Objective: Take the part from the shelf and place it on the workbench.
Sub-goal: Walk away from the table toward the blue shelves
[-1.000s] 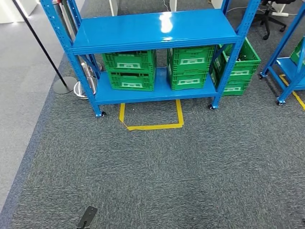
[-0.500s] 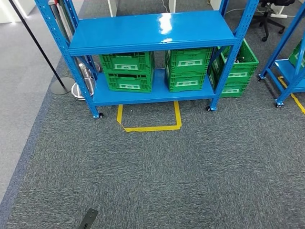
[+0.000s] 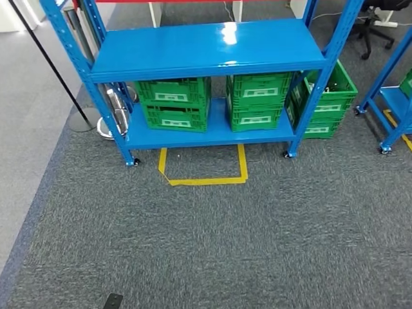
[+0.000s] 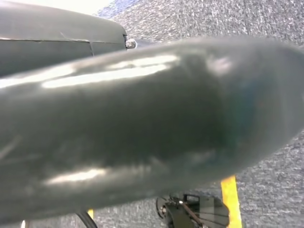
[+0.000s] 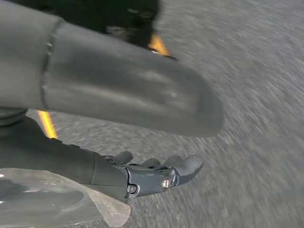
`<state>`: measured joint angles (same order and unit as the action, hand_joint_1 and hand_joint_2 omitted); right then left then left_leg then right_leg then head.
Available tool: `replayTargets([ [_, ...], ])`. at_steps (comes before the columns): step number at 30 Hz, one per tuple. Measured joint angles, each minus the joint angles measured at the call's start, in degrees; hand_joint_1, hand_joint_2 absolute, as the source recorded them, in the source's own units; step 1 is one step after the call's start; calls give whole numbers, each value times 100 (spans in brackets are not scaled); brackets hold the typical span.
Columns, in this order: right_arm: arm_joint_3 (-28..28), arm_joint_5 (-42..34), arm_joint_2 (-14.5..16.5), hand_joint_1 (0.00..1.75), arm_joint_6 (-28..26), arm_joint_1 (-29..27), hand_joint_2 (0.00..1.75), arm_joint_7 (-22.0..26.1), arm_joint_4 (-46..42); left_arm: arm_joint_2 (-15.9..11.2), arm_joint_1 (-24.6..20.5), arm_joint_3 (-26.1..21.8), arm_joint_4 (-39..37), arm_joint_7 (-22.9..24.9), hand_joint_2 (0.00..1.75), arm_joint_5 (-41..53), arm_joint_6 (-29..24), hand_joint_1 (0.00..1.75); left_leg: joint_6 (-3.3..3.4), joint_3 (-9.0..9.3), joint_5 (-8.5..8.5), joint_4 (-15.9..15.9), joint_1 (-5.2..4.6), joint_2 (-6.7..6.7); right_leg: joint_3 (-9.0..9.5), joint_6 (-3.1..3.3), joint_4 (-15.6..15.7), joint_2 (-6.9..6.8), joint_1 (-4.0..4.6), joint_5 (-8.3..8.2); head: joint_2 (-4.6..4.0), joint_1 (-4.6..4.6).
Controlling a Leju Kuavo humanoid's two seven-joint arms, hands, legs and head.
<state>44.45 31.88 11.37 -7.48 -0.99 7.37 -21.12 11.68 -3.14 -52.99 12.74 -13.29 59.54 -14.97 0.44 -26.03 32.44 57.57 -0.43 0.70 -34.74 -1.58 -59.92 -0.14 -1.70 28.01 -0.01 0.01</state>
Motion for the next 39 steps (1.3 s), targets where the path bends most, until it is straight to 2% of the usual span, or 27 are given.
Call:
replayTargets([
  [1,-96,110,-4,0,17,9,0,-25,105,3,-1,-7,0,0,0,-1,-3,0,-26,-28,-20,134,15,-5,54,46,9,1,3,20,-1,-5],
  [3,-260,270,-19,0,38,35,0,-48,277,9,-7,-28,0,0,0,-2,-8,0,-80,-320,-36,696,37,-18,201,125,41,-5,4,97,-1,-16],
  [4,-324,319,-28,0,44,51,0,-52,347,13,-6,-38,0,0,0,-2,-9,0,-105,-568,40,1090,44,-25,274,149,59,-7,6,147,-1,-19],
  [6,-422,370,-37,0,58,81,0,-60,459,19,8,-49,0,0,0,-2,-9,0,-128,-1060,383,1694,54,-27,431,163,84,12,10,267,-1,-21],
  [7,-465,383,-40,0,64,88,0,-62,510,22,16,-53,0,0,0,-3,-9,0,-127,-1236,539,1807,56,-27,525,158,89,27,9,340,-1,-22],
  [8,-502,395,-41,0,72,89,0,-63,553,23,22,-58,0,0,0,-3,-9,0,-117,-1333,594,1749,56,-27,627,152,92,41,7,417,-1,-22],
  [9,-533,411,-42,0,80,91,0,-64,590,22,25,-67,0,0,0,-4,-9,0,-99,-1366,489,1543,55,-28,729,142,95,51,3,498,-1,-22],
  [10,-562,429,-42,0,86,91,0,-61,622,21,33,-79,0,0,0,-4,-9,0,-74,-1363,207,1240,52,-31,808,132,104,56,0,578,-1,-23],
  [12,-613,468,-42,0,94,107,0,-41,679,19,54,-111,-3,0,0,-4,-8,0,-32,-1364,-522,614,32,-45,950,88,134,67,11,731,-1,-33],
  [13,-638,490,-42,0,99,115,0,-26,700,19,64,-124,-5,0,0,-4,-8,0,-17,-1354,-751,429,22,-51,1023,54,184,76,17,787,-1,-38],
  [14,-665,521,-43,0,108,120,0,-12,719,21,70,-134,-7,0,0,-5,-11,0,2,-1332,-826,318,13,-45,1110,2,201,84,25,785,0,-42],
  [16,-714,604,-45,0,148,122,0,3,741,28,75,-143,-7,0,0,-9,-20,0,72,-1156,-766,226,13,-19,1203,-90,141,80,21,694,1,-35],
  [17,-743,647,-46,0,181,131,0,-2,755,27,79,-146,-7,0,0,-9,-24,0,122,-1049,-742,176,16,-8,1156,-111,-39,71,21,641,1,-23],
  [19,-799,714,-49,0,292,160,0,-54,787,21,77,-156,-7,2,0,1,-24,0,202,-856,-661,133,12,-10,801,-99,-621,58,21,723,0,5],
  [21,-840,752,-52,0,405,174,0,-130,816,17,69,-168,-7,5,0,20,-19,0,248,-707,-527,131,-10,-7,301,-86,-1171,57,32,1082,-1,18],
  [23,-865,775,-55,0,453,163,0,-183,840,20,77,-179,-7,8,0,32,-9,0,257,-521,-368,131,-29,10,-56,-90,-1255,57,47,1418,-1,21],
  [24,-875,785,-55,0,459,156,0,-201,852,21,83,-185,-7,9,0,35,-5,0,253,-411,-283,131,-35,16,-145,-93,-1092,57,56,1378,-1,22],
  [25,-885,795,-56,0,460,150,0,-214,862,21,87,-190,-7,9,0,39,-4,0,247,-314,-199,128,-40,17,-180,-86,-825,55,67,1130,-1,23],
  [27,-897,819,-69,0,460,142,0,-233,882,23,76,-196,-10,9,0,52,1,0,219,-151,-37,131,-51,23,-181,-29,-298,41,96,403,-1,21],
  [28,-905,836,-75,0,460,145,0,-240,890,26,66,-197,-11,10,0,60,4,0,188,-99,29,113,-52,28,-151,11,-147,33,115,163,-1,20],
  [29,-914,852,-82,0,460,148,0,-244,895,30,56,-198,-13,16,0,67,4,0,150,-37,56,118,-52,34,-125,58,-67,34,129,51,-1,19],
  [31,-931,878,-85,0,460,157,0,-247,897,34,48,-204,-13,60,0,74,-3,0,73,40,37,149,-42,33,32,134,35,42,133,11,0,25],
  [33,-936,888,-86,0,459,162,0,-245,898,32,36,-215,-13,116,0,74,-8,0,18,-51,33,444,-29,14,201,193,129,39,111,-28,-1,0],
  [34,-937,889,-87,0,458,168,0,-245,899,30,26,-222,-13,135,0,74,-8,0,-15,-200,109,712,-11,6,255,210,156,34,101,-9,-1,-18],
  [37,-941,890,-87,0,459,175,0,-245,902,28,22,-236,-13,166,0,75,-7,0,-137,-802,556,1497,72,-3,358,227,175,41,94,96,-1,-39],
  [38,-941,891,-87,0,460,168,0,-246,903,28,30,-239,-13,177,0,75,-7,0,-166,-911,594,1519,97,-5,403,217,174,48,88,137,-1,-39],
  [39,-941,894,-87,0,460,162,0,-246,905,27,38,-242,-13,191,0,75,-9,0,-187,-935,471,1356,118,-8,456,202,174,55,77,178,-1,-40],
])
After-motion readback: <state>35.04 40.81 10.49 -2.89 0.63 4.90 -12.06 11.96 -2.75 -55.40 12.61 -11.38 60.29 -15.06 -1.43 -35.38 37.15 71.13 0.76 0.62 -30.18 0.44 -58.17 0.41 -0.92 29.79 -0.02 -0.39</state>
